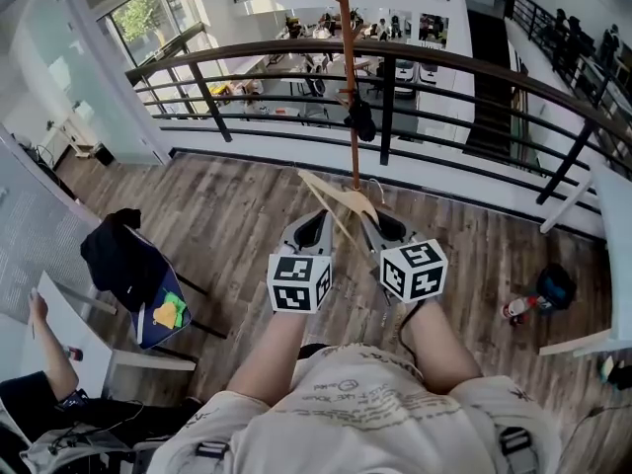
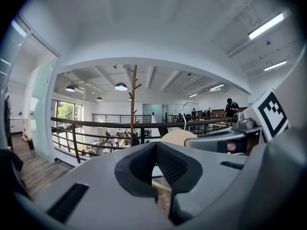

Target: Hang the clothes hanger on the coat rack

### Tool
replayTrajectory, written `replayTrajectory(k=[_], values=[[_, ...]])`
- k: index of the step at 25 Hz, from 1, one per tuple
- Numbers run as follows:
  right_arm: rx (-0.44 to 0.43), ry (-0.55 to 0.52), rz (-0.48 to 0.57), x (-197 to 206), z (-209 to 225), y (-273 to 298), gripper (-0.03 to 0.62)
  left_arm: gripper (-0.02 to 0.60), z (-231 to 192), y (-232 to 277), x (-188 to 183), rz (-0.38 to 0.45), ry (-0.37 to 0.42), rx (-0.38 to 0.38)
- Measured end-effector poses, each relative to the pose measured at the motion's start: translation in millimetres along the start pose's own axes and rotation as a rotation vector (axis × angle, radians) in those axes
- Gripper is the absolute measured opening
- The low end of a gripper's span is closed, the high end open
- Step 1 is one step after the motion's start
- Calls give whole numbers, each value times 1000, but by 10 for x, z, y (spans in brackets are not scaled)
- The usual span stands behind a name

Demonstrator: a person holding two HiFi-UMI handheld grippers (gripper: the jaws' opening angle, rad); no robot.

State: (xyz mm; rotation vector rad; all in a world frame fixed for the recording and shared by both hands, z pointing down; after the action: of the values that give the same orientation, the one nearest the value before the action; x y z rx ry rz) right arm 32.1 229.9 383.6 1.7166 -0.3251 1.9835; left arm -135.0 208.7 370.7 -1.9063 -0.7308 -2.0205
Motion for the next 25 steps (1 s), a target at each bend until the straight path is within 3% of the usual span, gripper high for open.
replayTrajectory(k=[10, 25], values=[[-11, 24, -18, -13, 526, 144, 51, 3, 112, 552, 7, -26, -12, 13], [-10, 17, -54, -20, 1264, 697, 52, 3, -37, 1546, 29, -29, -22, 58]])
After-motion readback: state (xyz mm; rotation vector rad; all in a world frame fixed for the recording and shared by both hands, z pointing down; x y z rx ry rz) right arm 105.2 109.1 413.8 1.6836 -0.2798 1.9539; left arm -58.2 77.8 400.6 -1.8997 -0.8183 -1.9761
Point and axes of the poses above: the fingertips, and each gripper's own axes: y forward along the fingers, z to its right, x out of its underside, the point moved 9 cm from there along -y, backward along the fingers, and after that the axes turned 6 degrees about -x, right-handed, at the moved point
